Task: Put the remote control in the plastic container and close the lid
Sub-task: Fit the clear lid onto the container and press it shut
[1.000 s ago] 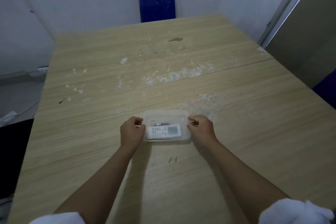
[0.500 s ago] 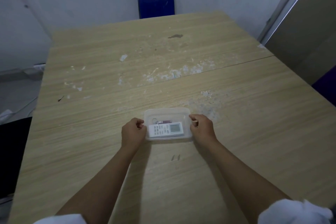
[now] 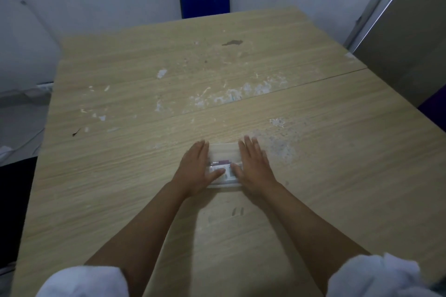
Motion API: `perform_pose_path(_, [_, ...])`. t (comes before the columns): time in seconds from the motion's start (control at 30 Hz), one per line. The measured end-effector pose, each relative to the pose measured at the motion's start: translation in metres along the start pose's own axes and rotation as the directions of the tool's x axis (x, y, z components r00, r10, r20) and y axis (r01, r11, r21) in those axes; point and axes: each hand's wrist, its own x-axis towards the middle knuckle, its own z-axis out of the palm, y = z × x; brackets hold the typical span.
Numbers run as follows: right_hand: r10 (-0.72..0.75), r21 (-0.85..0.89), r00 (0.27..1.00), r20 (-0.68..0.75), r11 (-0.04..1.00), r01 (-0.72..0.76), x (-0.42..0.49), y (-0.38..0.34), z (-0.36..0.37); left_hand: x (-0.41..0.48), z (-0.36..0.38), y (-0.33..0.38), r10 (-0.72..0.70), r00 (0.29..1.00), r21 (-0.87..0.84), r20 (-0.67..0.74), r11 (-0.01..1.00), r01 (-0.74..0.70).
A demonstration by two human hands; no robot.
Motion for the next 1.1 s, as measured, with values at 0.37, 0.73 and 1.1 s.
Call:
perform_pose_path(0.37, [-0.014, -0.063, 0.997, -0.075, 0.998, 0.009, 0.001, 0.012, 0.023, 0.005, 0.028, -0.015, 0.002, 1.000, 0.177, 0.014, 0.984, -0.004])
perform_pose_path(0.73, [-0.160, -0.154, 0.984, -0.075, 0.977, 0.148, 0.002, 0.013, 0.025, 0.010, 0.023, -0.017, 0.032, 0.998, 0.215, 0.063, 0.976, -0.044])
perform_pose_path(1.1, [0.012, 0.164, 0.975, -0.220, 0.986, 0.025, 0.001, 0.014, 0.017, 0.000, 0.016, -0.019, 0.002, 0.998, -0.144, -0.064, 0.990, -0.011])
